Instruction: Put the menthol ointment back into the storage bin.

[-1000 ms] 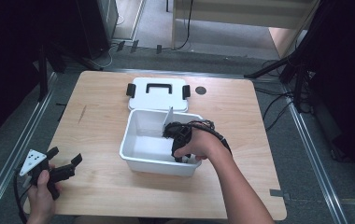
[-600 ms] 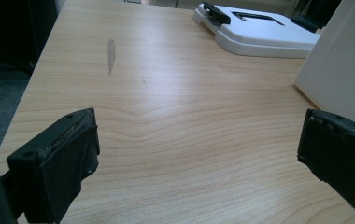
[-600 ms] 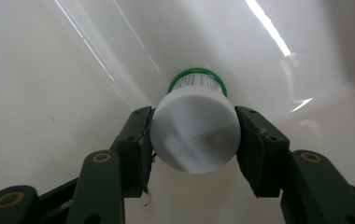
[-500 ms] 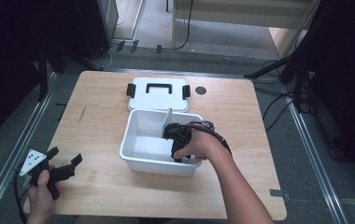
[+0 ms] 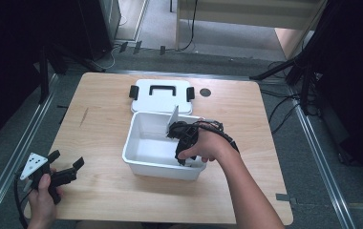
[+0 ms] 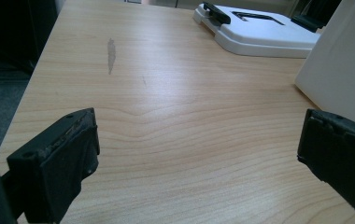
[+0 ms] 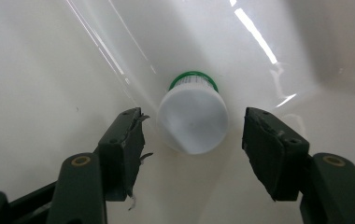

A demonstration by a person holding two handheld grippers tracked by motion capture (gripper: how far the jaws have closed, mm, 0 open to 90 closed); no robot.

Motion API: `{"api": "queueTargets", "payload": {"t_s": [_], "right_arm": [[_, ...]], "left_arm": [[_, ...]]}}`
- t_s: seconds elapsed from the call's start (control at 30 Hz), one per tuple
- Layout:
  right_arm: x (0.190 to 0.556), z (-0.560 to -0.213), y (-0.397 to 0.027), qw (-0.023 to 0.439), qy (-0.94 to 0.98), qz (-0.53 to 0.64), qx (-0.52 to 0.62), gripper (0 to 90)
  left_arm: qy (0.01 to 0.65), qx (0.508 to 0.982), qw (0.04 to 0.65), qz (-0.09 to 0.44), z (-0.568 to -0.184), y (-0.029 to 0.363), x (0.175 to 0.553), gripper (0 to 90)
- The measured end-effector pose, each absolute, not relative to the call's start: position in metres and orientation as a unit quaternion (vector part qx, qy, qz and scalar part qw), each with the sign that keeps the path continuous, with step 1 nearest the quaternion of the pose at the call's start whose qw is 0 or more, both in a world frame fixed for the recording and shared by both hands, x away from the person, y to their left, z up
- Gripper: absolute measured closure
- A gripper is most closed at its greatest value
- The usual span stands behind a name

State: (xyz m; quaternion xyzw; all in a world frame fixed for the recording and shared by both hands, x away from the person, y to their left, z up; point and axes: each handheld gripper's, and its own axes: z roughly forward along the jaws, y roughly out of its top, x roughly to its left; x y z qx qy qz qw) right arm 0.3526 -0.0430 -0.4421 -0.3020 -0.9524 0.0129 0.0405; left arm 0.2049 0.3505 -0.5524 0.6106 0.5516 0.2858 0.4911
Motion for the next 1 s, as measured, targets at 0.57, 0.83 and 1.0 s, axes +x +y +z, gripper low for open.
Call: {"api": "queueTargets", "payload": {"t_s": [0.57, 0.83, 1.0], "right_arm": [[0.353, -0.386, -0.053, 0.018, -0.945, -0.005, -0.325, 39.3], [0.352, -0.367, -0.062, 0.009, -0.944, -0.013, -0.329, 39.3], [0.351, -0.360, -0.067, 0.006, -0.942, -0.018, -0.336, 39.3]], "left_arm": [[0.552, 0.610, 0.491, 0.286, -0.552, 0.350, 0.205, 0.0], [0.552, 0.610, 0.491, 0.286, -0.552, 0.350, 0.205, 0.0], [0.553, 0.610, 0.491, 0.286, -0.552, 0.350, 0.205, 0.0]]}}
